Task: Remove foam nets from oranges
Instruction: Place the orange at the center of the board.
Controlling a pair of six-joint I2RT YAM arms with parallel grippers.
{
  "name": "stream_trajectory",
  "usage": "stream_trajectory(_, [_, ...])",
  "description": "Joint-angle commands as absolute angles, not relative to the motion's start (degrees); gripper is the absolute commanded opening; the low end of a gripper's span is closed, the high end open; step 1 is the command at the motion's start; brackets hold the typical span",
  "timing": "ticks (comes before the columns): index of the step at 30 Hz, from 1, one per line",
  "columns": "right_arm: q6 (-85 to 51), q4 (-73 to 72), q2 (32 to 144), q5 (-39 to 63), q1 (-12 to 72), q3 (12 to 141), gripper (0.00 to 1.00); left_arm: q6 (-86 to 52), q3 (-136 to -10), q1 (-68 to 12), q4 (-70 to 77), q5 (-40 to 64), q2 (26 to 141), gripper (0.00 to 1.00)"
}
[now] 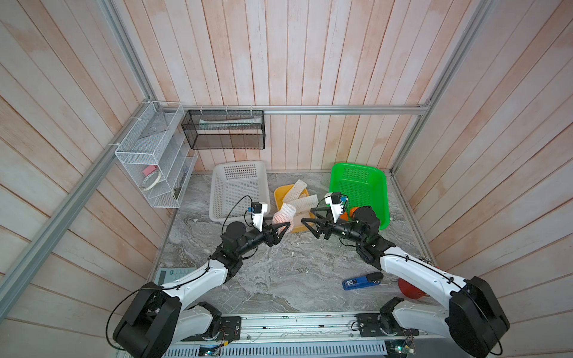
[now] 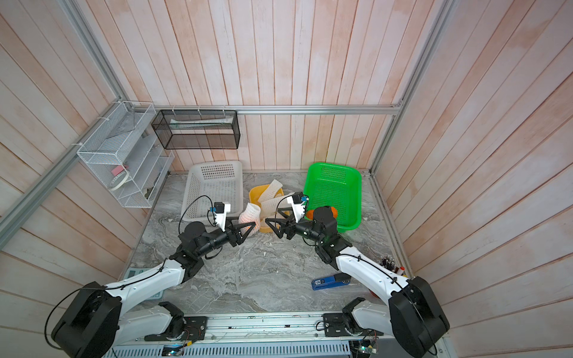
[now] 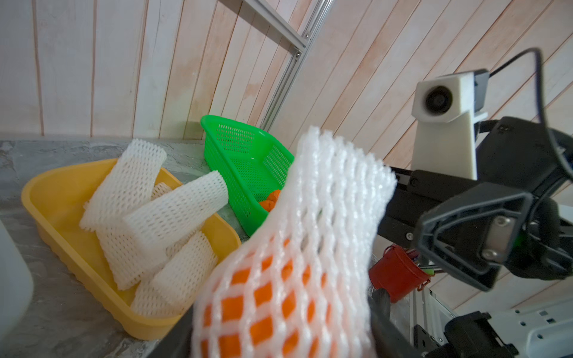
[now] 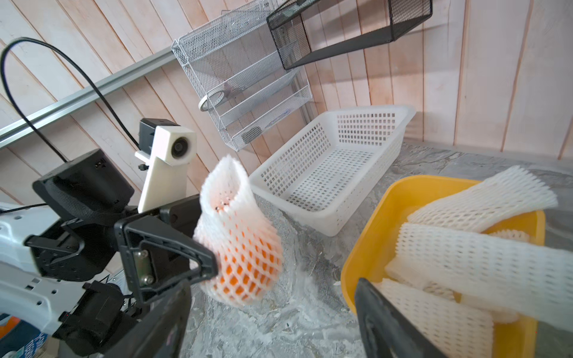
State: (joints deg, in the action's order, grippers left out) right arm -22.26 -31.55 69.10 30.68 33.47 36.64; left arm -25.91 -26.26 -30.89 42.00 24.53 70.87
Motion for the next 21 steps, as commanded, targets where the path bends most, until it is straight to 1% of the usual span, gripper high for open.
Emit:
stream_trajectory(1, [-24.9, -37.0, 68.1, 29.6, 34.5, 33.8, 0.83, -27.4, -23.6, -34.1, 55.1, 20.4, 74.2, 0.68])
stream_trajectory(8, [-25.7, -40.3, 68.3, 25.6, 37.4, 28.4, 0.83, -28.3, -19.8, -39.8, 70.0, 16.8, 85.1, 0.68])
stream_trajectory(14, [-26.7, -42.6, 68.9, 22.9, 38.3, 24.5, 0.83, -29.0, -19.1, -42.3, 79.6, 16.1, 92.7, 0.67])
stream_trajectory(21, [-27.1, -45.7, 72.3, 19.5, 39.1, 22.5, 0.83, -30.9, -18.0, -44.1, 90.8, 15.8, 101.7, 0.67])
